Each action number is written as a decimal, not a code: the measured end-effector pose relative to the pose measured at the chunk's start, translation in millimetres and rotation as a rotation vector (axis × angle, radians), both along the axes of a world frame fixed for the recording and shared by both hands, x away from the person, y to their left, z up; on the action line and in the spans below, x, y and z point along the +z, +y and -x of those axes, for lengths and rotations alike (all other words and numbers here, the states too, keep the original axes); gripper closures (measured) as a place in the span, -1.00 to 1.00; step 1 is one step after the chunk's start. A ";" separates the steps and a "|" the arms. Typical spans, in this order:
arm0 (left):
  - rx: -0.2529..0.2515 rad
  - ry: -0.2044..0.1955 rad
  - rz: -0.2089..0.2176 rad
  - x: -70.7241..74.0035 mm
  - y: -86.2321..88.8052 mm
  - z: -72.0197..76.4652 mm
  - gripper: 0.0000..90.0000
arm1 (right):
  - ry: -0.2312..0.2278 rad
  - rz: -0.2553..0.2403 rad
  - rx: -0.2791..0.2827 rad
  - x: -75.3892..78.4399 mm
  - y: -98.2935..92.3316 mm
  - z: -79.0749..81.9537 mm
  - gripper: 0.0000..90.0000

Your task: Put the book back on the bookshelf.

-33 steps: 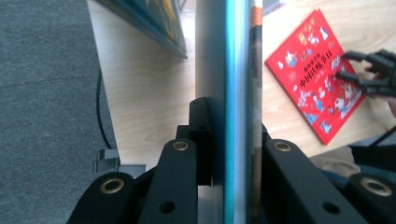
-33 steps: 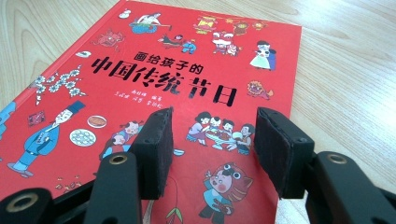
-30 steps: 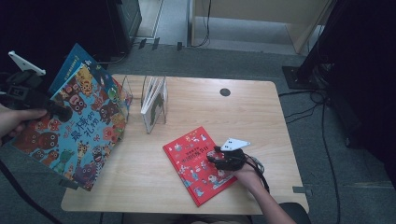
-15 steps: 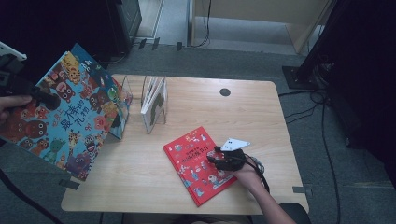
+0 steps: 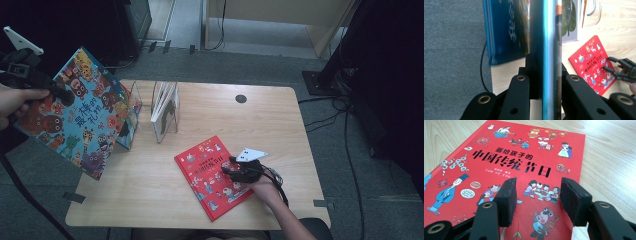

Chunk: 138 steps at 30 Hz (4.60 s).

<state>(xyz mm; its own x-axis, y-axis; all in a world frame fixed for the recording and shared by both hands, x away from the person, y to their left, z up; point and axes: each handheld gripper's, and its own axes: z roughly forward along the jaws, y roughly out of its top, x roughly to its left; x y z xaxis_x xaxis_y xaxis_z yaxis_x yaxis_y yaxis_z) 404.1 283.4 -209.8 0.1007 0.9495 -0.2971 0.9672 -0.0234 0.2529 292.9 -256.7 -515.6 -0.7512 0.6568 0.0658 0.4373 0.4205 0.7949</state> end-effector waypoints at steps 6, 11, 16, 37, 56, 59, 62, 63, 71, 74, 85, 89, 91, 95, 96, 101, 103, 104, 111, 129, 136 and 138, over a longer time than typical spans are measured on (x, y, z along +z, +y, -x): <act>0.005 0.008 -0.021 -4.8 -10.4 -20.3 0.81 | -0.003 0.003 0.003 -0.1 -0.3 0.3 0.06; 0.027 -0.008 -0.022 -11.4 -15.7 -32.3 0.81 | -0.014 0.010 0.012 -0.4 -0.8 1.1 0.06; 0.044 -0.031 -0.017 -18.4 -16.8 -41.5 0.81 | -0.017 0.012 0.021 -0.5 -2.3 2.4 0.06; 0.080 -0.075 0.046 -52.9 -10.6 -61.5 0.80 | -0.031 0.001 -0.004 -2.7 -8.7 8.5 0.07; 0.015 -0.101 -0.023 -41.4 -17.8 -57.7 0.68 | -0.028 -0.011 -0.009 -3.2 -10.5 9.7 0.07; -0.007 -0.126 -0.064 -36.9 -21.3 -56.1 0.54 | -0.024 -0.014 -0.010 -3.2 -10.7 9.6 0.06; -0.002 -0.123 -0.048 -33.2 -18.5 -54.8 0.42 | -0.018 -0.018 -0.009 -3.1 -11.0 9.5 0.05; -0.003 -0.128 -0.052 -31.6 -17.7 -53.8 0.40 | -0.017 -0.018 -0.011 -3.0 -11.0 9.6 0.04; -0.008 -0.182 -0.012 -18.2 -8.5 -44.6 0.30 | -0.010 -0.019 -0.014 -2.3 -13.2 9.0 0.04; -0.032 -0.184 -0.041 -17.0 -11.0 -43.6 0.23 | -0.008 -0.019 -0.014 -2.1 -13.4 9.0 0.04; -0.108 -0.226 -0.015 -17.5 -36.1 -34.1 0.14 | 0.027 -0.029 -0.036 -0.1 -17.5 8.0 -0.02; -0.134 -0.252 -0.014 -23.6 -46.9 -29.0 0.12 | 0.038 -0.033 -0.047 1.8 -19.2 8.0 -0.03; -0.152 -0.250 -0.016 -27.5 -51.6 -26.7 0.12 | 0.034 -0.033 -0.052 3.0 -19.8 8.1 -0.03; -0.156 -0.239 -0.007 -33.6 -57.2 -21.8 0.12 | 0.029 -0.033 -0.044 4.9 -20.2 7.8 -0.03; -0.160 -0.244 -0.002 -35.0 -58.0 -20.3 0.12 | 0.030 -0.035 -0.044 5.2 -20.2 7.8 -0.03; -0.185 -0.255 0.036 -42.3 -61.9 -12.1 0.10 | 0.038 -0.036 -0.057 6.3 -21.3 7.7 -0.13; -0.199 -0.266 0.035 -45.3 -64.5 -8.7 0.07 | 0.046 -0.041 -0.061 6.7 -21.5 7.6 -0.15; -0.206 -0.262 0.036 -47.7 -66.6 -7.0 0.07 | 0.044 -0.043 -0.062 6.6 -21.6 7.4 -0.18; -0.262 -0.254 0.030 -64.4 -81.8 2.2 0.01 | 0.060 -0.062 -0.097 7.2 -20.4 4.3 -0.31; -0.305 -0.264 0.044 -103.3 -97.6 22.1 -0.02 | 0.054 -0.031 -0.035 7.8 -20.9 11.7 -0.15; -0.338 -0.273 0.049 -121.7 -111.2 28.2 -0.02 | 0.052 -0.029 -0.040 7.3 -22.5 14.0 -0.15; -0.350 -0.270 0.051 -128.2 -114.0 28.7 -0.02 | 0.052 -0.032 -0.044 7.4 -23.2 15.5 -0.15</act>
<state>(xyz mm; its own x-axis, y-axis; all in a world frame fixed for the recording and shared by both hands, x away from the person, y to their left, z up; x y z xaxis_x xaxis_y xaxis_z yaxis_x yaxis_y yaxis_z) 375.5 169.4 -338.0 0.4941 0.8291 -0.2616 0.8023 -0.3189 0.5046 277.4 -279.9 -508.2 -0.7168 0.6859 0.1255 0.4959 0.3748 0.7833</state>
